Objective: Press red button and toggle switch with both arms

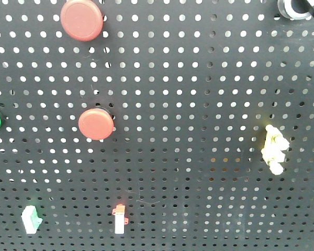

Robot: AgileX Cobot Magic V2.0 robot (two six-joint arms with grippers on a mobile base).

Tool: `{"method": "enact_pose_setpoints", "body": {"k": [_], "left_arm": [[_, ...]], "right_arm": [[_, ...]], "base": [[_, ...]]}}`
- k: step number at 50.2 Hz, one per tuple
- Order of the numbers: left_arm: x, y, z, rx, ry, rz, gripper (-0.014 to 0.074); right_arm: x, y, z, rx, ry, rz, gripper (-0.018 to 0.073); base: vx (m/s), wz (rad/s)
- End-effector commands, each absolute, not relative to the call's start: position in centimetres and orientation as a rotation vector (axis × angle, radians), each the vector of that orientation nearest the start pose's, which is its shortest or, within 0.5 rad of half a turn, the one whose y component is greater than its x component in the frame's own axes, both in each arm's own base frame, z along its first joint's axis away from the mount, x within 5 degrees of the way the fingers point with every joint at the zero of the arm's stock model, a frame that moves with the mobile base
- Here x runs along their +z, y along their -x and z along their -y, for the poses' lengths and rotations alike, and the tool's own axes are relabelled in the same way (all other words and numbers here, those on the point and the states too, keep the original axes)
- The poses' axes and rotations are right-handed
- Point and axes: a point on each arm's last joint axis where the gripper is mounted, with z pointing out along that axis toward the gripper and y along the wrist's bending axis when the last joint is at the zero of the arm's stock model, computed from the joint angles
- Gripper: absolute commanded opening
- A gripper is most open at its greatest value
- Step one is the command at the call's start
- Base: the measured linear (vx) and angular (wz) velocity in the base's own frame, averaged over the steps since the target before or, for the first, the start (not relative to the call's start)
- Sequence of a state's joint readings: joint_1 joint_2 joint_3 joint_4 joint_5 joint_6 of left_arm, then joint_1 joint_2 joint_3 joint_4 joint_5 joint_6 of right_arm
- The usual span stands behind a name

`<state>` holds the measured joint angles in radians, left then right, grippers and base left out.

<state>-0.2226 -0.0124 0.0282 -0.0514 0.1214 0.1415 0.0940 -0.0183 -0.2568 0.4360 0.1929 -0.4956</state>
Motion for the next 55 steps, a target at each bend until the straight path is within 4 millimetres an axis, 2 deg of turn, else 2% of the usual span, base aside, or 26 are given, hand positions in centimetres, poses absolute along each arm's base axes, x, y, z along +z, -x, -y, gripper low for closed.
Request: {"method": "enact_pose_setpoints", "body": {"k": [1, 6, 10, 20, 55], "left_arm": [[19.0, -5.5, 1.3, -0.115, -0.233, -1.538, 0.0002], [19.0, -5.5, 1.3, -0.115, -0.233, -1.538, 0.0002], [19.0, -5.5, 1.3, -0.115, -0.233, -1.538, 0.0002], [19.0, -5.5, 1.3, -0.115, -0.233, -1.538, 0.0002], [19.0, -5.5, 1.3, -0.115, -0.233, -1.538, 0.0002]], "right_arm": [[28.8, -3.1, -0.8, 0.012, 0.194, -1.383, -0.0003], [27.0, -3.7, -0.5, 0.016, 0.142, -1.495, -0.0003], [24.8, -4.4, -0.3, 0.037, 0.067, -1.549, -0.0003], [19.8, -5.6, -0.2, 0.084, -0.037, -1.505, -0.0003], [19.7, -5.6, -0.1, 0.080, -0.041, -1.536, -0.0003]], "base": [[0.00, 0.00], [0.00, 0.00], [0.00, 0.00], [0.00, 0.00], [0.00, 0.00]]}}
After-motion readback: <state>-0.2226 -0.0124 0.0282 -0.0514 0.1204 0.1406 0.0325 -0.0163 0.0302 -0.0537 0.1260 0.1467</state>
